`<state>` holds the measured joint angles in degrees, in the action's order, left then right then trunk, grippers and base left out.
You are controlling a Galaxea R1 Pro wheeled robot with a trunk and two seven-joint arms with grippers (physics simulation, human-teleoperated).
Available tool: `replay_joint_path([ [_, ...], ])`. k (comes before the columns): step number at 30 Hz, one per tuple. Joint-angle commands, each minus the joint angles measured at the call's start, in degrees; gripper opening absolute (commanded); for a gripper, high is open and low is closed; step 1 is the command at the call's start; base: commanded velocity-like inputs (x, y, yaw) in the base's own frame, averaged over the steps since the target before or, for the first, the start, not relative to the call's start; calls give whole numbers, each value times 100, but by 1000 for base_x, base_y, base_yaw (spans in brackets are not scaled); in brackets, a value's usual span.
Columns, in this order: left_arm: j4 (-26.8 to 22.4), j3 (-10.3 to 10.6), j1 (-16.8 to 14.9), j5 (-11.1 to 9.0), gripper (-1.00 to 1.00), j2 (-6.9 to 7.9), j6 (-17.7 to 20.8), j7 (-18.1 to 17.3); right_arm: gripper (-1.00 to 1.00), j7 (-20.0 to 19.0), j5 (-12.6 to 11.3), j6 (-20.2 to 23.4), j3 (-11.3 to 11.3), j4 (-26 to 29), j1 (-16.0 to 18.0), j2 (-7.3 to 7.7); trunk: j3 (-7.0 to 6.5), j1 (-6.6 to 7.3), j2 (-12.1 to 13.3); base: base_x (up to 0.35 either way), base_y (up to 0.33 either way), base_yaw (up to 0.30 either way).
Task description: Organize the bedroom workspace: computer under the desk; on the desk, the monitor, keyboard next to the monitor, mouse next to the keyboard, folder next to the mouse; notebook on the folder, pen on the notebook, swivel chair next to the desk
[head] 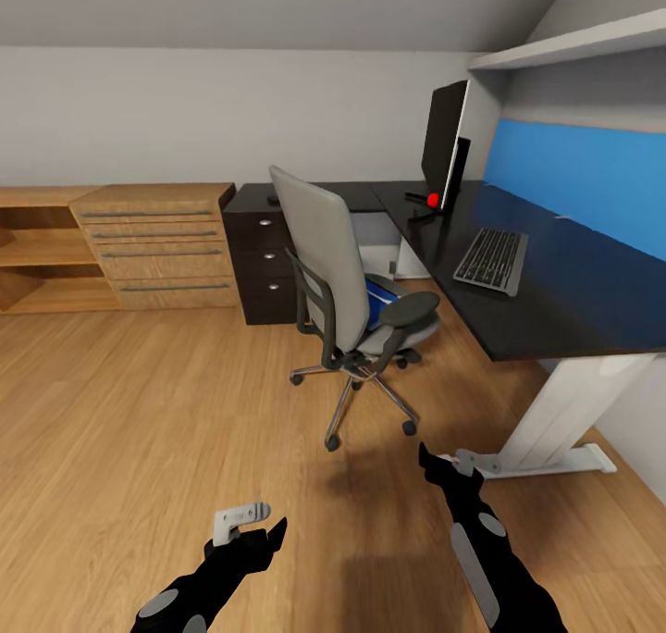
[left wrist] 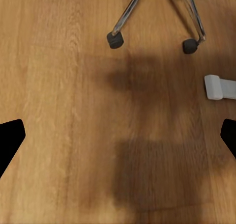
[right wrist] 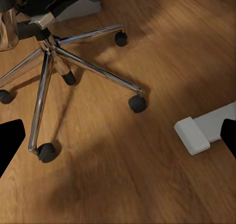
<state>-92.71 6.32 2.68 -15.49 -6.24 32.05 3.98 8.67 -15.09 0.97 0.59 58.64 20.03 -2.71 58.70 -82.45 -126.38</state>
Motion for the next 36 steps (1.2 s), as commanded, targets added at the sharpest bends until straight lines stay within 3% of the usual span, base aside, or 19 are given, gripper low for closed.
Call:
replay_joint_path([
  [1, -9, 2, 1, -59, 100, 0, 25, 42, 100, 12, -44, 8, 3, 7, 1, -2, -1, 0, -2, 0, 0, 0],
  [32, -8, 0, -2, -59, 100, 0, 29, 42, 100, 11, -38, -228, 3, 7, -8, -2, -265, 0, -2, 0, 0, 0],
  [36, -10, 0, 0, -59, 100, 0, 29, 42, 100, 11, -38, -228, 3, 7, -8, -2, -203, -87, -162, 0, 0, 0],
])
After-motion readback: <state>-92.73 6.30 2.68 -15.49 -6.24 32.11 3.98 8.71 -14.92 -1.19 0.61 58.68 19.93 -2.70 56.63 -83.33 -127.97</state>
